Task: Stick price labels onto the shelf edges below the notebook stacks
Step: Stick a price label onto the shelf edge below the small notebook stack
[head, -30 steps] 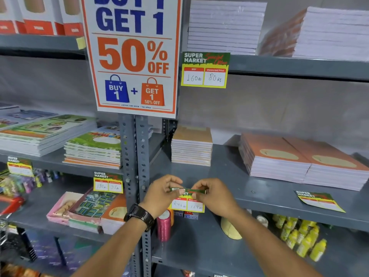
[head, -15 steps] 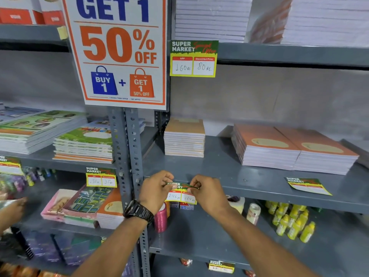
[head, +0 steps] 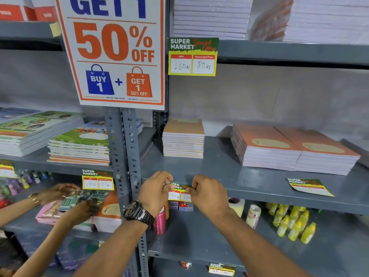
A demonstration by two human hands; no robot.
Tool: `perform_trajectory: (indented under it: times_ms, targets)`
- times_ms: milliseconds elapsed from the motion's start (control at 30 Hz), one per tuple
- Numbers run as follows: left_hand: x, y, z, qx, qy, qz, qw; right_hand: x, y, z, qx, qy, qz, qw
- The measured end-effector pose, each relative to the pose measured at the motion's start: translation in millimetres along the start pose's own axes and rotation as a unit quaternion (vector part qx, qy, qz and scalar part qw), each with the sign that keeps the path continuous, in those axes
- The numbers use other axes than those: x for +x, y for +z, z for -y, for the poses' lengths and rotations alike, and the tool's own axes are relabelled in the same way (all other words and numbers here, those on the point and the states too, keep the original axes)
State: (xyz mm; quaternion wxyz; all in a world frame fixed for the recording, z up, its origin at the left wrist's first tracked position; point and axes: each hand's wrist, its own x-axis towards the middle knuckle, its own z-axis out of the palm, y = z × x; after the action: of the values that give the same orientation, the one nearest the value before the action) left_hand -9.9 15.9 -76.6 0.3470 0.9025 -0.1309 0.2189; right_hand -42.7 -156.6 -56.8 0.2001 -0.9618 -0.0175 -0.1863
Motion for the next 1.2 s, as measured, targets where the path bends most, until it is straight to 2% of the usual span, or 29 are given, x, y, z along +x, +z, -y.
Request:
perform_trajectory:
  times_ms: [133, 267, 333, 433, 533, 733, 900, 1200]
  targets:
    - [2, -2, 0, 0.031, 0.002, -0.005, 1.0, 4, -3, -3, -0.022, -0.028, -0.006, 0.999]
    - [-1, -10, -1, 0.131, 0.025, -0.02, 0.991, 2, -1, -5, -0.044, -0.051, -0.005, 0.998]
    - [-10, -7, -2, 0.183, 0.071, -0.038, 0.98, 1, -1, -7, -0.034, -0.046, -0.006, 0.998]
    - [-32, 10, 0, 0.247, 0.182, -0.063, 0.95, 3, -3, -7, -0.008, -0.038, 0.012, 0.999]
    - [-55, 35, 6, 0.263, 0.242, -0.024, 0.933, 2, -8, -9, 0.013, -0.042, 0.02, 0.999]
    - [-65, 71, 9, 0.291, 0.177, 0.06, 0.938, 1, -14, -13, 0.035, -0.039, 0.034, 0.998]
    - [-61, 87, 8, 0.282, 0.147, 0.069, 0.945, 2, -15, -17, 0.039, -0.045, 0.036, 0.998]
    - [-55, 99, 25, 0.283, 0.185, 0.044, 0.94, 6, -10, -22, 0.042, -0.064, 0.023, 0.997]
